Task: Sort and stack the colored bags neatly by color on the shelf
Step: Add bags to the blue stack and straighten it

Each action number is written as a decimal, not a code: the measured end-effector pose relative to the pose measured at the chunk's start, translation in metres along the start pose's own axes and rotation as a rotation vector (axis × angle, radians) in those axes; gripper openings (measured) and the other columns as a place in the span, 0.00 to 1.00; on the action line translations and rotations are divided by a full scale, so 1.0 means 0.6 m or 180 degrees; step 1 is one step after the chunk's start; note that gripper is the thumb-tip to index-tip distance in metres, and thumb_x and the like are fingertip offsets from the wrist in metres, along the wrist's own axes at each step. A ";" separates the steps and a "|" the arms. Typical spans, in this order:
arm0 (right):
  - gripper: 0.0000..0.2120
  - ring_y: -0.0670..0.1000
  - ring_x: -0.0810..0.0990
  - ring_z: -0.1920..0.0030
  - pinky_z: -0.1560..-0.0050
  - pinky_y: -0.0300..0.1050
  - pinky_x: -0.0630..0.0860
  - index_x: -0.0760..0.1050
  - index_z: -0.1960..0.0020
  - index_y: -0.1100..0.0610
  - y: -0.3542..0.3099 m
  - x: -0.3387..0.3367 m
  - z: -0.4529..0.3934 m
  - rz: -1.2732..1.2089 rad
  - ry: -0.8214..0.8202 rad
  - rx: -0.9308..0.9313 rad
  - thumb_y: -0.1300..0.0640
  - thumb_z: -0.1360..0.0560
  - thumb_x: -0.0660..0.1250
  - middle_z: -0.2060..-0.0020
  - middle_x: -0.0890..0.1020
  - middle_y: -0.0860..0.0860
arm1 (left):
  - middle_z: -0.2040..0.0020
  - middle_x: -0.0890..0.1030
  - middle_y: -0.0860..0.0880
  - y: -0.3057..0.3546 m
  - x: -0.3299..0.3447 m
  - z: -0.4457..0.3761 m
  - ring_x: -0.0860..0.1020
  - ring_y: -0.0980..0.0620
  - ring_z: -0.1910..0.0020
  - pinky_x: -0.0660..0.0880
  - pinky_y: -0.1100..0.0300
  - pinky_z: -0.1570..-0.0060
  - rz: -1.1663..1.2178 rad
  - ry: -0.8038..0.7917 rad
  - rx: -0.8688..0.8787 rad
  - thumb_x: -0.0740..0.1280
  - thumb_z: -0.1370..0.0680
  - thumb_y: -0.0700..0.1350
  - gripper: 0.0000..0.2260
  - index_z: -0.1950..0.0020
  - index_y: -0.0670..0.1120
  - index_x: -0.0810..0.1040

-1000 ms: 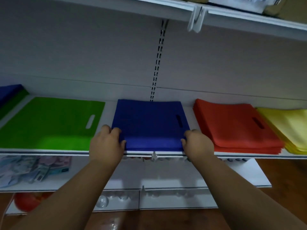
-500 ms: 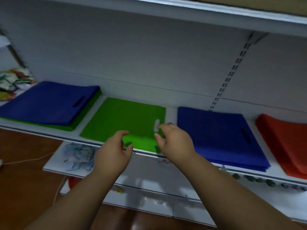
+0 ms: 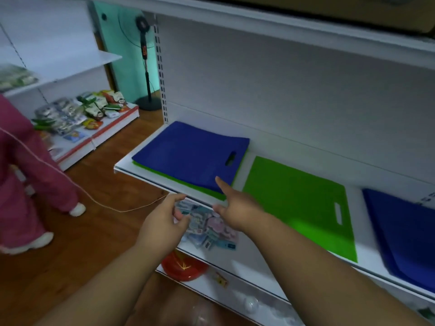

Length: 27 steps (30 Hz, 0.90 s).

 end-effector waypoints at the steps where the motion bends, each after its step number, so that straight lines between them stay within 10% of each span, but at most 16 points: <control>1: 0.36 0.58 0.79 0.43 0.48 0.47 0.77 0.42 0.23 0.34 -0.003 0.004 -0.008 0.0010 -0.0048 0.0075 0.40 0.22 0.61 0.34 0.76 0.54 | 0.57 0.77 0.53 -0.006 -0.004 -0.004 0.78 0.56 0.63 0.75 0.55 0.62 0.0253 -0.0057 -0.0110 0.69 0.23 0.48 0.19 0.35 0.61 0.70; 7: 0.27 0.60 0.75 0.39 0.44 0.48 0.72 0.61 0.24 0.46 -0.011 0.021 -0.010 -0.0200 0.0425 0.0175 0.41 0.21 0.60 0.37 0.74 0.58 | 0.47 0.79 0.48 -0.027 -0.018 -0.019 0.79 0.53 0.61 0.75 0.64 0.65 0.1414 -0.0182 -0.0618 0.69 0.22 0.42 0.19 0.34 0.58 0.71; 13: 0.08 0.57 0.78 0.54 0.58 0.46 0.69 0.78 0.53 0.58 -0.011 0.022 0.028 -0.0938 0.1746 0.0255 0.52 0.22 0.67 0.53 0.78 0.55 | 0.46 0.79 0.53 -0.047 -0.069 -0.046 0.82 0.50 0.52 0.80 0.50 0.50 0.1767 0.0160 -0.0937 0.68 0.20 0.47 0.25 0.26 0.56 0.64; 23: 0.20 0.60 0.81 0.47 0.53 0.49 0.78 0.75 0.32 0.56 0.107 -0.033 0.110 -0.0300 0.2286 -0.0102 0.60 0.23 0.68 0.42 0.81 0.57 | 0.49 0.81 0.52 -0.022 -0.034 -0.015 0.78 0.54 0.52 0.75 0.57 0.49 0.0459 0.0252 -0.0384 0.70 0.23 0.41 0.08 0.50 0.55 0.81; 27: 0.20 0.58 0.81 0.51 0.56 0.43 0.74 0.75 0.32 0.53 0.198 -0.065 0.181 -0.0197 0.2336 0.0106 0.58 0.23 0.70 0.48 0.82 0.54 | 0.42 0.80 0.53 0.035 0.027 0.016 0.78 0.53 0.45 0.74 0.58 0.43 -0.0345 -0.0127 0.0316 0.71 0.24 0.43 0.15 0.40 0.55 0.80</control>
Point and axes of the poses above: each hand's wrist, its own z-axis away from the middle knuckle, its own x-axis out of the palm, y = z × x, the point moved 2 cm from there along -z, towards the middle knuckle
